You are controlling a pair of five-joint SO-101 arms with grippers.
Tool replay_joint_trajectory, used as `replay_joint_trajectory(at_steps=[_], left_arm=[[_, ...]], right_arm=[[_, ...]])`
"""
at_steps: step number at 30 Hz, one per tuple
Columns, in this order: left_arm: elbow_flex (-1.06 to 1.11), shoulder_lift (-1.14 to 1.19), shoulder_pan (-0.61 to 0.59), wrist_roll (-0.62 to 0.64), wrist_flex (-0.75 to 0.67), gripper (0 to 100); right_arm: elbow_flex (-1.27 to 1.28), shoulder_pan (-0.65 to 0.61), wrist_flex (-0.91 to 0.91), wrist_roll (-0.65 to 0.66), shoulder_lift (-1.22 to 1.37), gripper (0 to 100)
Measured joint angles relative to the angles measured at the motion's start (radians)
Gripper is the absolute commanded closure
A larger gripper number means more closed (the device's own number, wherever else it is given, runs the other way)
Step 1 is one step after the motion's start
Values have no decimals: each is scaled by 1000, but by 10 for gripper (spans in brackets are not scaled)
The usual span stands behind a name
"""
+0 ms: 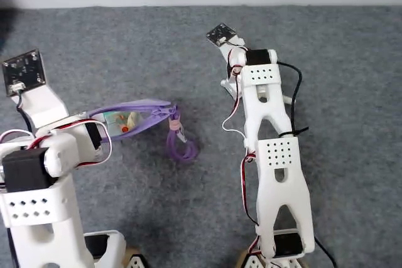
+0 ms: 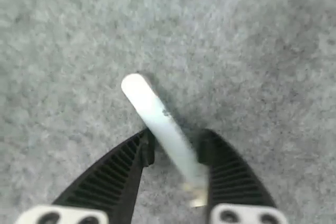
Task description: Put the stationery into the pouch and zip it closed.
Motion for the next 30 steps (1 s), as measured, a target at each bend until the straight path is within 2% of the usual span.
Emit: replay_joint_trajectory(at_steps=[8,11,18,23,30], left_arm=[[-2,0,0,0,0,987],[-2,0,0,0,0,987],[-2,0,0,0,0,987],[-2,0,0,0,0,987],[-2,0,0,0,0,987]], right_arm=[[-74,-5,187,-2,2,967],[-150,-17,272,0,2,992],[-241,-29,279,-9,-9,991],[-94,-28,279,-69,-152,991],[305,-41,279,-133,-517,991]])
